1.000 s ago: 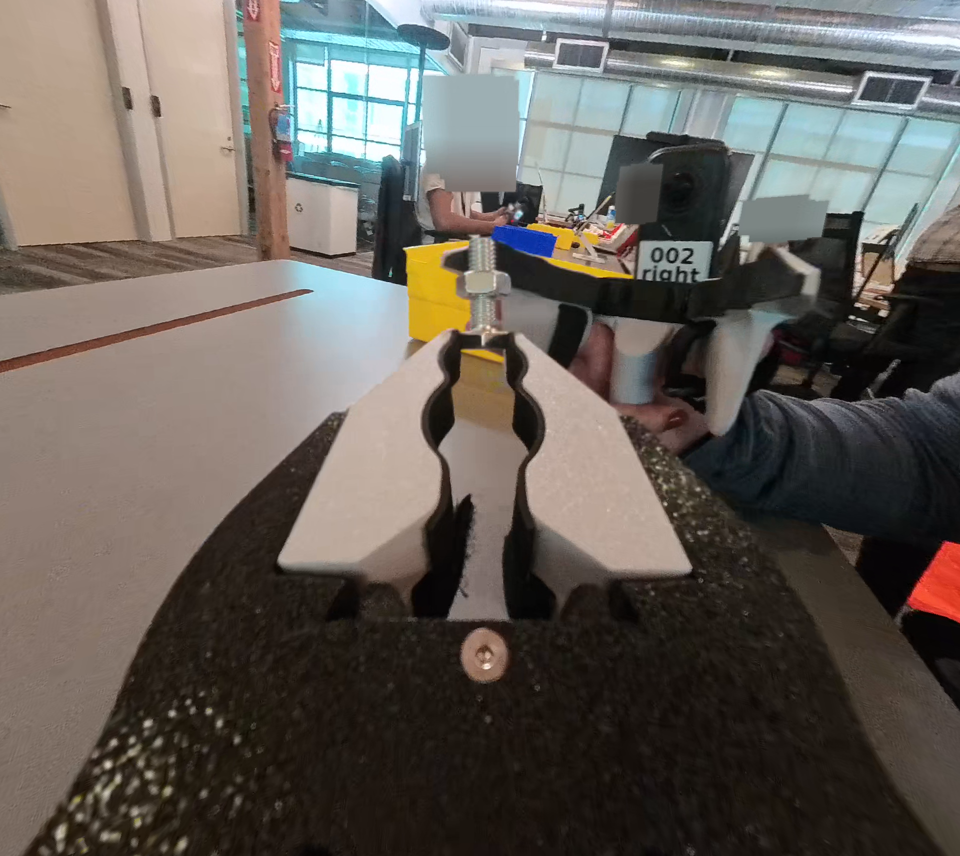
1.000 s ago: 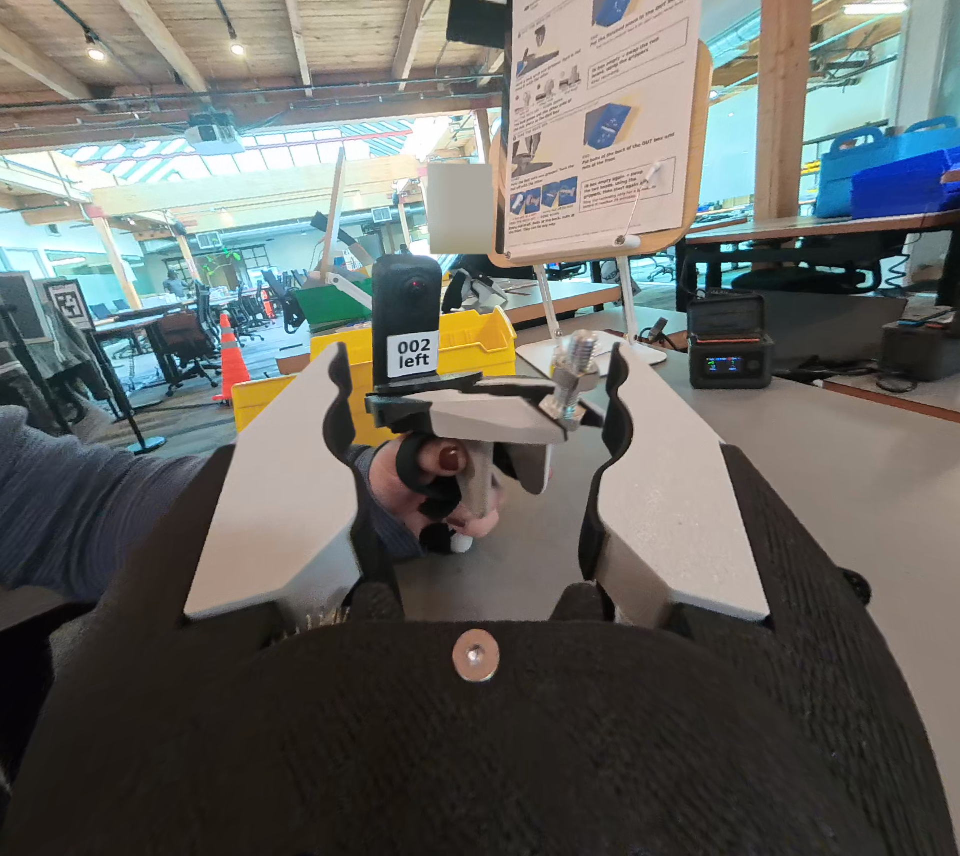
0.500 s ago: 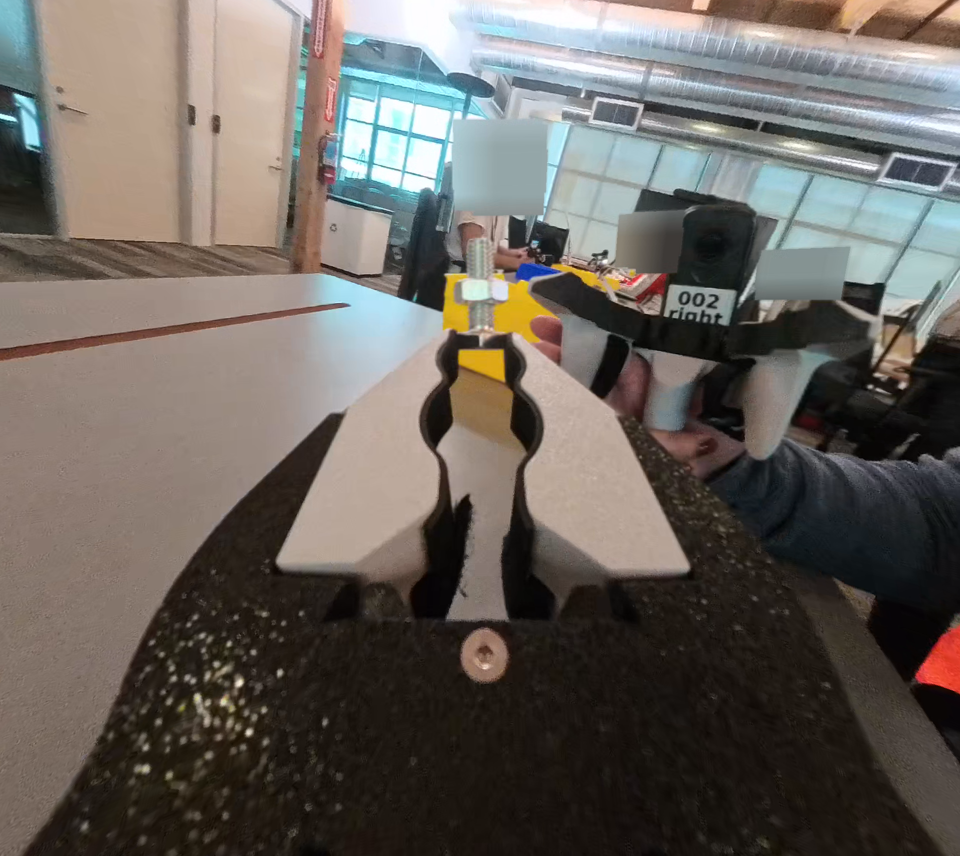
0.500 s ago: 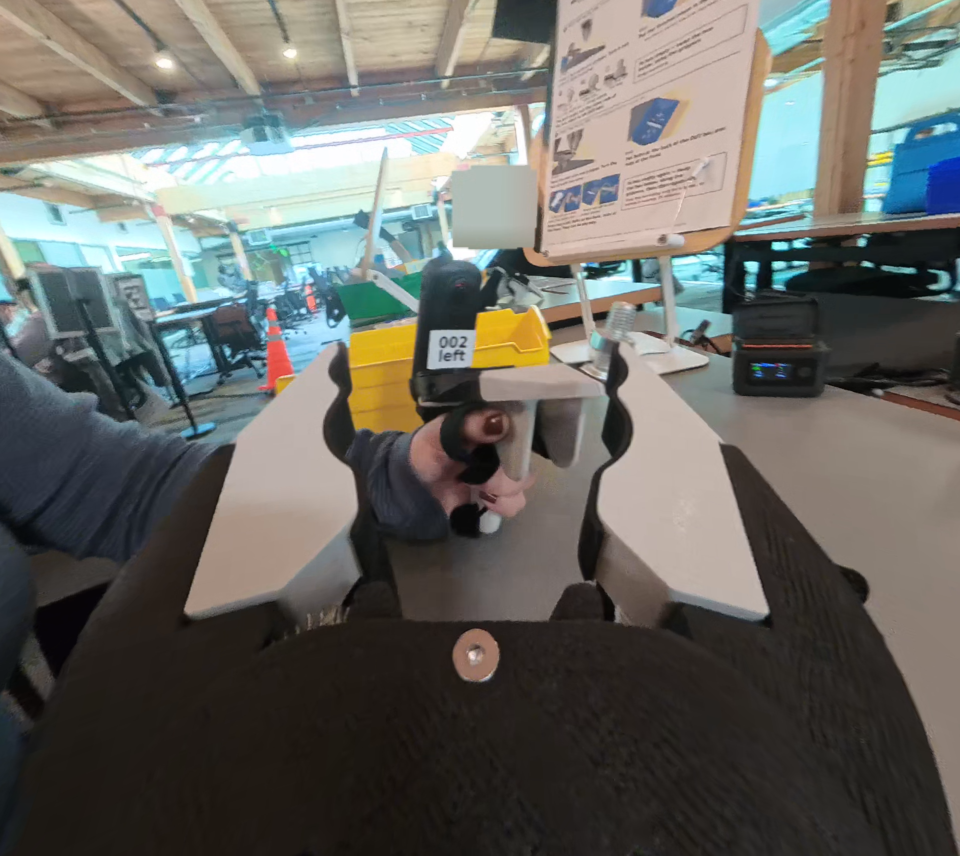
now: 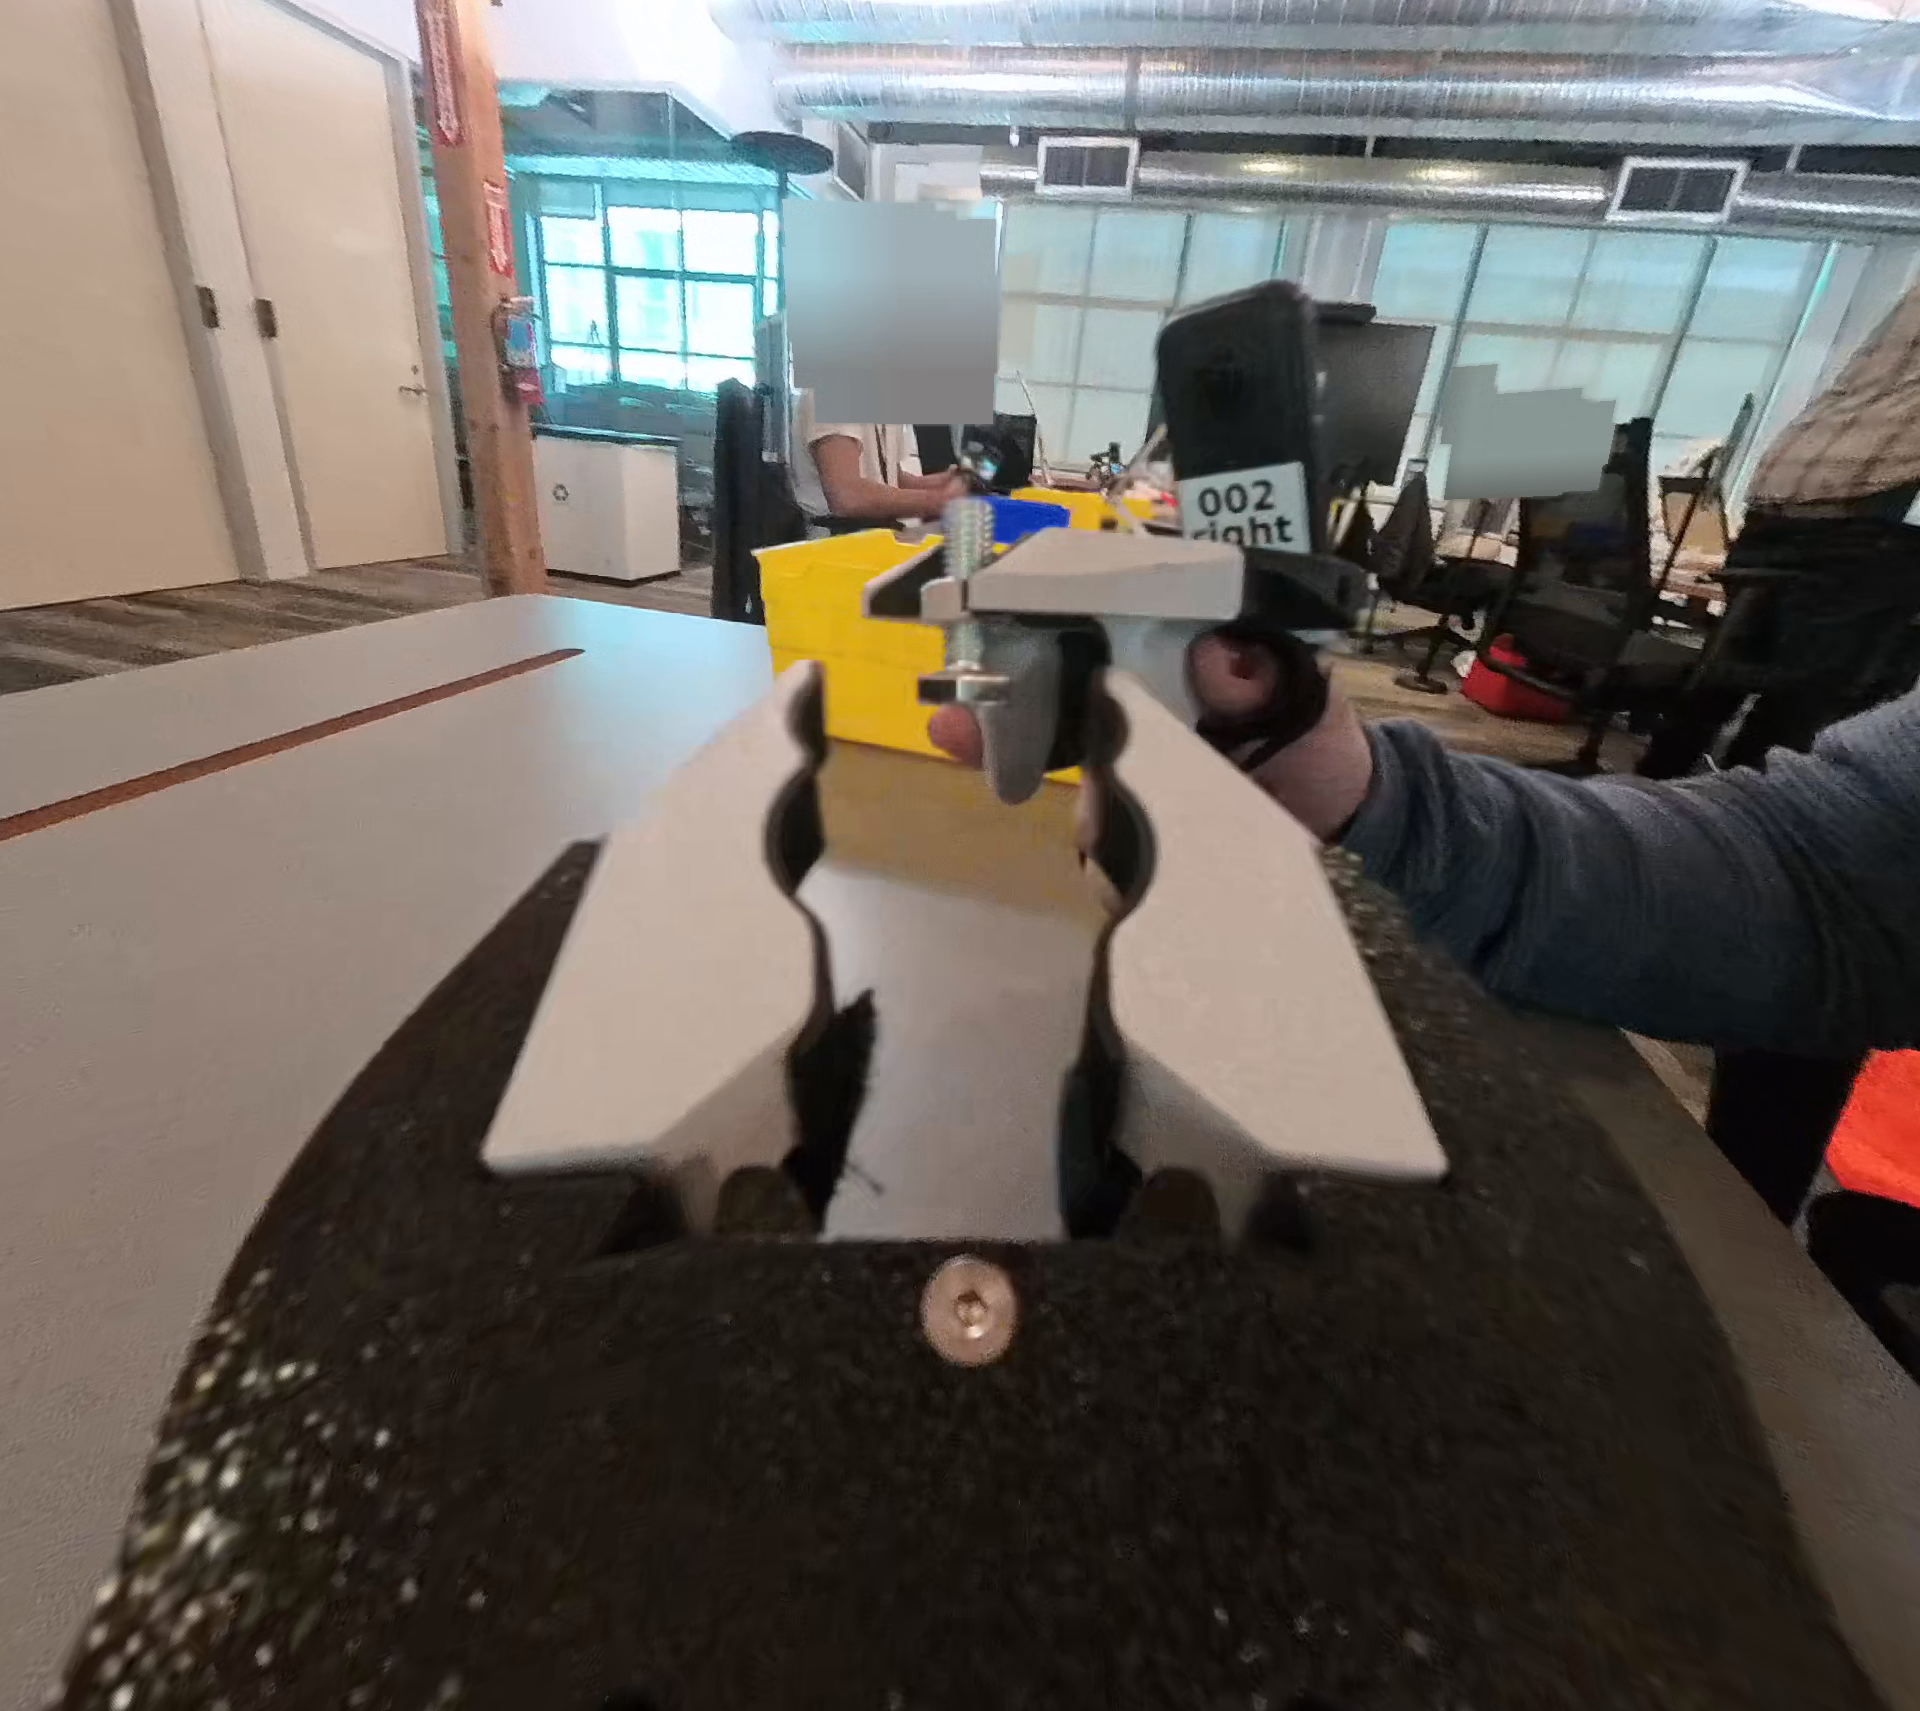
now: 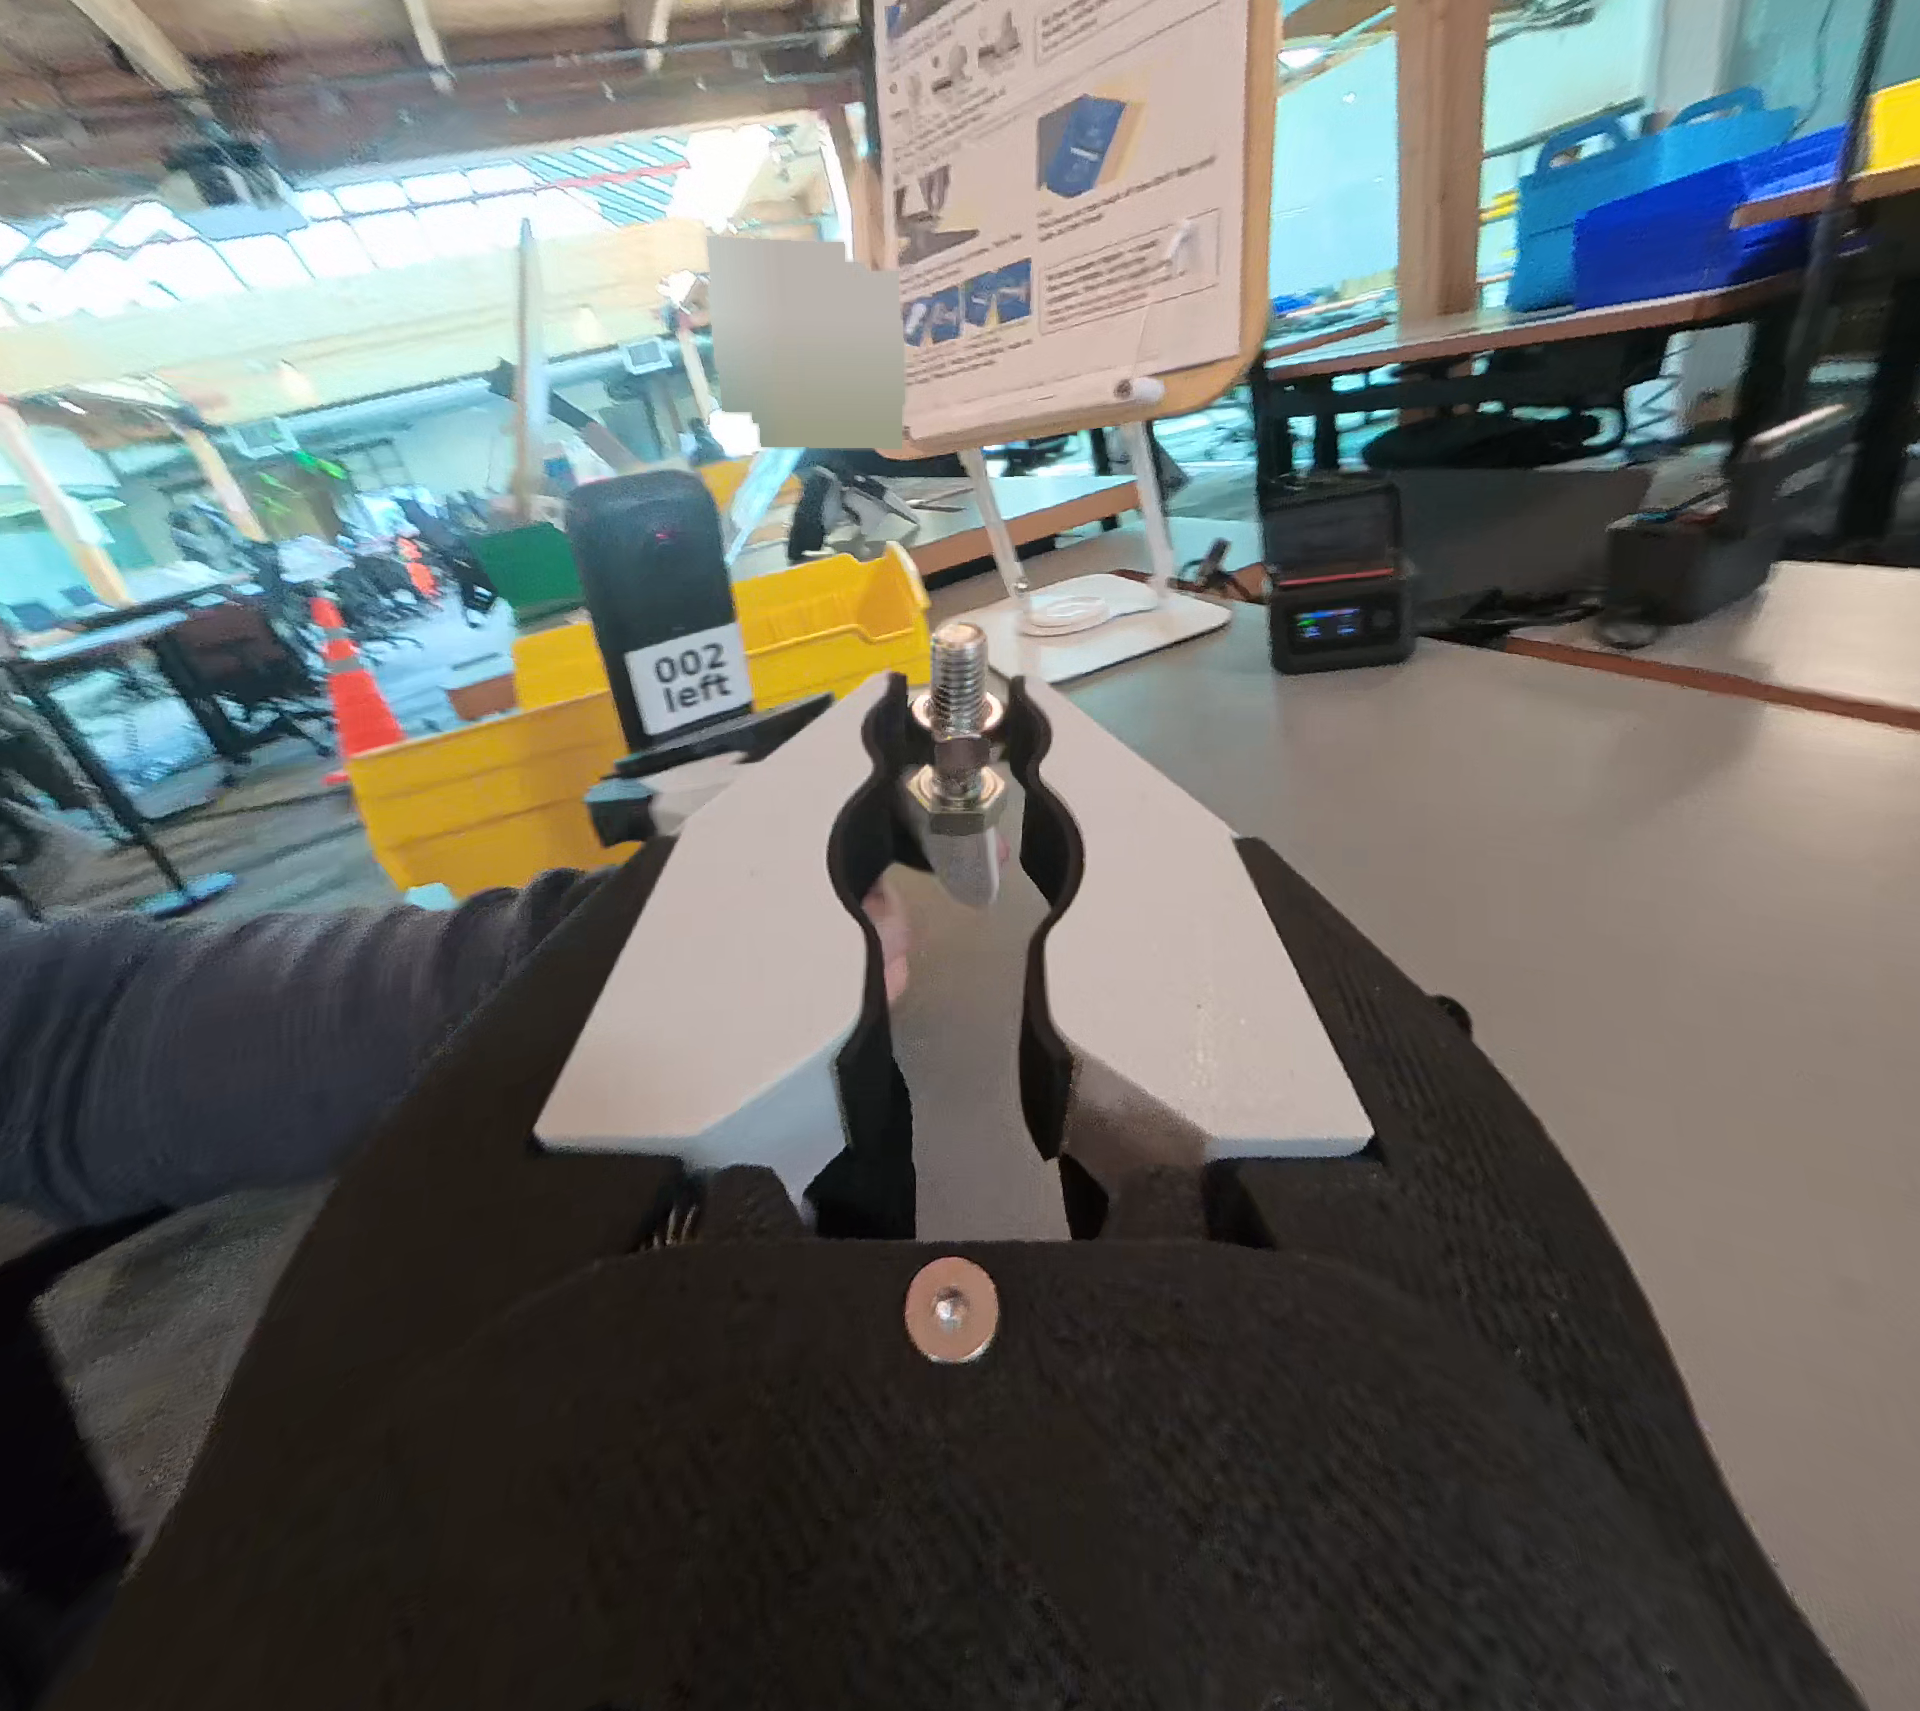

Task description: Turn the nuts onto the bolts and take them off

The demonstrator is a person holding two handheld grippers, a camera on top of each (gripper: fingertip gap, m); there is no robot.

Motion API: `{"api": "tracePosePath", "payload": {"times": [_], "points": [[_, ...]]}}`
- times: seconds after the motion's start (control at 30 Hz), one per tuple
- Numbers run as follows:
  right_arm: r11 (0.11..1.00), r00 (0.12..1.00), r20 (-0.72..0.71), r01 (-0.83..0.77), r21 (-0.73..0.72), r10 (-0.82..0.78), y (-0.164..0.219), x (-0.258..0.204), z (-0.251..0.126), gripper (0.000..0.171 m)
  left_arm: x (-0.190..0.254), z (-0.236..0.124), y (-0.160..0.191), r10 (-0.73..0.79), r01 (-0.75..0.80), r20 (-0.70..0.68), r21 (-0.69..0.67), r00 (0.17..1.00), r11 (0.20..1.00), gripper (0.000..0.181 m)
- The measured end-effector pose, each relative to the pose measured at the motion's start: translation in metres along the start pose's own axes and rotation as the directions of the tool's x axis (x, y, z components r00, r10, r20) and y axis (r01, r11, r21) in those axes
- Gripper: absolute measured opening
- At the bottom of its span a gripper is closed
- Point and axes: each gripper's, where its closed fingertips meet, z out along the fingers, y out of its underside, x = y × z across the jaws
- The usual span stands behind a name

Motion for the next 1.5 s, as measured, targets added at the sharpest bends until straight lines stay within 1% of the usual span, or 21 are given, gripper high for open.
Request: {"api": "tracePosePath", "payload": {"times": [0.03, 0.1, 0.17, 0.23, 0.3, 0.37, 0.43, 0.5, 0.57, 0.63, 0.73, 0.77, 0.87, 0.97, 1.03, 1.13, 1.2, 1.23, 1.27, 1.33, 1.5], "points": [[0.999, 0.999, -0.027, 0.036, -0.005, -0.036, -0.006, 0.002, -0.005, 0.018, -0.006, 0.001, 0.000, -0.007, 0.007, 0.041, 0.000, 0.999, 1.000, 0.074], [0.990, 0.985, -0.101, 0.141, -0.008, -0.141, -0.031, 0.007, -0.025, 0.018, -0.017, 0.002, 0.007, -0.004, 0.009, 0.102, -0.047, 0.995, 0.999, 0.102], [0.959, 0.936, -0.211, 0.270, -0.085, -0.282, -0.062, 0.016, -0.053, 0.018, -0.028, 0.000, 0.010, 0.036, -0.026, 0.177, -0.055, 0.984, 0.998, 0.104], [0.894, 0.840, -0.335, 0.335, -0.298, -0.427, -0.083, 0.037, -0.097, 0.018, -0.036, -0.002, 0.006, 0.087, -0.078, 0.244, -0.047, 0.966, 0.996, 0.101], [0.800, 0.724, -0.457, 0.220, -0.558, -0.518, -0.089, 0.074, -0.155, 0.018, -0.040, -0.003, 0.006, 0.136, -0.124, 0.279, -0.059, 0.951, 0.991, 0.097], [0.695, 0.660, -0.544, -0.044, -0.717, -0.519, -0.081, 0.109, -0.219, 0.018, -0.038, -0.001, 0.008, 0.163, -0.147, 0.274, -0.081, 0.948, 0.986, 0.093], [0.561, 0.643, -0.609, -0.318, -0.764, -0.465, -0.058, 0.137, -0.274, 0.018, -0.037, 0.002, 0.011, 0.196, -0.174, 0.273, -0.104, 0.942, 0.979, 0.089], [0.418, 0.636, -0.645, -0.494, -0.762, -0.423, -0.033, 0.158, -0.312, 0.018, -0.034, 0.005, 0.015, 0.223, -0.195, 0.265, -0.129, 0.938, 0.972, 0.087], [0.280, 0.645, -0.659, -0.599, -0.750, -0.386, -0.007, 0.169, -0.338, 0.018, -0.032, 0.007, 0.018, 0.246, -0.214, 0.252, -0.149, 0.936, 0.965, 0.085], [0.210, 0.650, -0.670, -0.643, -0.737, -0.360, 0.011, 0.176, -0.350, 0.018, -0.030, 0.007, 0.018, 0.264, -0.230, 0.251, -0.155, 0.931, 0.961, 0.084], [0.262, 0.636, -0.712, -0.662, -0.702, -0.299, 0.024, 0.188, -0.345, 0.023, -0.030, 0.006, 0.018, 0.264, -0.231, 0.252, -0.153, 0.931, 0.961, 0.084], [0.316, 0.627, -0.717, -0.644, -0.697, -0.304, 0.021, 0.194, -0.340, 0.032, -0.030, 0.006, 0.017, 0.262, -0.229, 0.255, -0.150, 0.931, 0.962, 0.085], [0.563, 0.580, -0.750, -0.521, -0.641, -0.317, -0.015, 0.202, -0.318, 0.037, -0.032, 0.004, 0.015, 0.236, -0.207, 0.262, -0.135, 0.936, 0.969, 0.084], [0.822, 0.549, -0.746, -0.173, -0.543, -0.377, -0.077, 0.185, -0.285, 0.043, -0.036, 0.001, 0.013, 0.204, -0.178, 0.281, -0.115, 0.938, 0.977, 0.084], [0.903, 0.452, -0.783, 0.156, -0.401, -0.426, -0.124, 0.151, -0.270, 0.040, -0.040, -0.001, 0.010, 0.191, -0.167, 0.300, -0.101, 0.935, 0.981, 0.082], [0.823, 0.425, -0.801, 0.550, -0.142, -0.422, -0.154, 0.067, -0.242, 0.019, -0.046, -0.006, 0.004, 0.199, -0.184, 0.349, -0.076, 0.916, 0.980, 0.077], [0.727, 0.466, -0.739, 0.685, -0.046, -0.486, -0.140, 0.017, -0.208, 0.013, -0.048, -0.011, 0.001, 0.212, -0.202, 0.375, -0.066, 0.902, 0.977, 0.070], [0.666, 0.440, -0.728, 0.746, -0.030, -0.526, -0.132, -0.002, -0.193, 0.012, -0.046, -0.011, 0.000, 0.205, -0.197, 0.368, -0.060, 0.907, 0.978, 0.065], [0.623, 0.445, -0.726, 0.782, 0.028, -0.525, -0.123, -0.018, -0.180, 0.013, -0.043, -0.011, 0.001, 0.189, -0.182, 0.347, -0.053, 0.918, 0.982, 0.062], [0.657, 0.568, -0.623, 0.746, 0.112, -0.538, -0.093, -0.034, -0.140, 0.016, -0.043, -0.011, 0.001, 0.164, -0.158, 0.338, -0.046, 0.927, 0.986, 0.061], [0.722, 0.592, -0.590, 0.691, 0.021, -0.549, -0.054, -0.006, -0.101, 0.017, -0.043, -0.010, 0.003, 0.162, -0.153, 0.334, -0.055, 0.928, 0.987, 0.061]]}}
